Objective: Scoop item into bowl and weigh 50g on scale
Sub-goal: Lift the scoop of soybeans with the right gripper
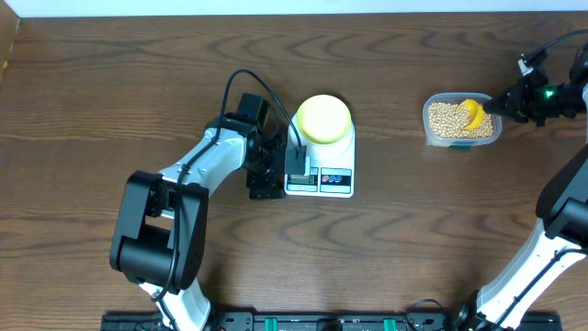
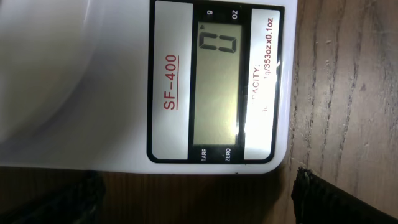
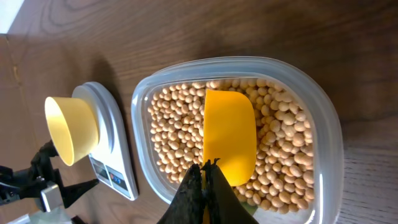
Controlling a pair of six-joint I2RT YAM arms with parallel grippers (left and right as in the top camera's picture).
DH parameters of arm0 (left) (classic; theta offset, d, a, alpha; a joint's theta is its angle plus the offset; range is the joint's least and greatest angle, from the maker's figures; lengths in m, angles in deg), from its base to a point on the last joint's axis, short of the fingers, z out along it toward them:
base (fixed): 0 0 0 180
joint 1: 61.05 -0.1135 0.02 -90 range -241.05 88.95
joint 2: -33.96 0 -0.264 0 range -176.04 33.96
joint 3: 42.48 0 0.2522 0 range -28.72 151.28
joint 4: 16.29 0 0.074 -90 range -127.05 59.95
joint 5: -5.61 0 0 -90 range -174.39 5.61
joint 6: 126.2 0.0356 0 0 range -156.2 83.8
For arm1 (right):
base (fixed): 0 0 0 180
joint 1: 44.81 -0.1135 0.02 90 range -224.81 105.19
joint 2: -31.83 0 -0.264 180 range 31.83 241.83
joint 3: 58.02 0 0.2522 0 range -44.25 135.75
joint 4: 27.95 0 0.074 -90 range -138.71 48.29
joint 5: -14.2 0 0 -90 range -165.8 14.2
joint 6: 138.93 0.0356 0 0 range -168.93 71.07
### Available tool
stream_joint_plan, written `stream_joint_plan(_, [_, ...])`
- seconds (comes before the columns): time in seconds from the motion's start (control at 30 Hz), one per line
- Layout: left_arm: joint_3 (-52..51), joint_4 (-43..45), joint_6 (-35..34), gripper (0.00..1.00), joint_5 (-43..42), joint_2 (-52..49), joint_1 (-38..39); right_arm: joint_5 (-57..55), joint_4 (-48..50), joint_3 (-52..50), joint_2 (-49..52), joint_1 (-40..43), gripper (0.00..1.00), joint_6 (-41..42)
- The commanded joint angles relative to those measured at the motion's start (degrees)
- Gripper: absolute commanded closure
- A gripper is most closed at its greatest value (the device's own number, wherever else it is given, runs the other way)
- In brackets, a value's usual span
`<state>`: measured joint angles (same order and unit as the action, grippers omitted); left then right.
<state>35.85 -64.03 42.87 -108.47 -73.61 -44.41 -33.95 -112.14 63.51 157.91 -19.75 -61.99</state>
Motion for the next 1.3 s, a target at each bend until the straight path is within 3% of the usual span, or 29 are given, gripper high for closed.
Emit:
stream_joint_plan(0.0, [-0.7, 0.0, -0.5, 0.02, -2.1, -0.3, 0.0, 2.7, 0.0, -0.1, 0.3, 0.1, 0.97, -0.3])
stream_joint_plan(0.3, [-0.7, 0.0, -0.5, 0.02, -2.1, -0.3, 0.0, 5.0, 0.0, -0.1, 0.3, 0.2, 0.91, -0.3])
stream_joint_plan(0.47, [-0.7, 0.0, -0.5, 0.02, -2.1, -0.3, 0.0, 5.3, 0.1, 0.1, 0.2, 1.2, 0.99, -0.3])
stream_joint_plan(1.0, [-0.7, 0.0, -0.5, 0.02, -2.1, -0.3, 0.0, 5.5, -0.9, 0.1, 0.2, 4.3, 0.99, -0.3])
stream_joint_plan(1.27, [-0.7, 0.1, -0.5, 0.02, -2.1, -0.3, 0.0, 11.8, -2.3, 0.1, 0.2, 6.4, 0.99, -0.3])
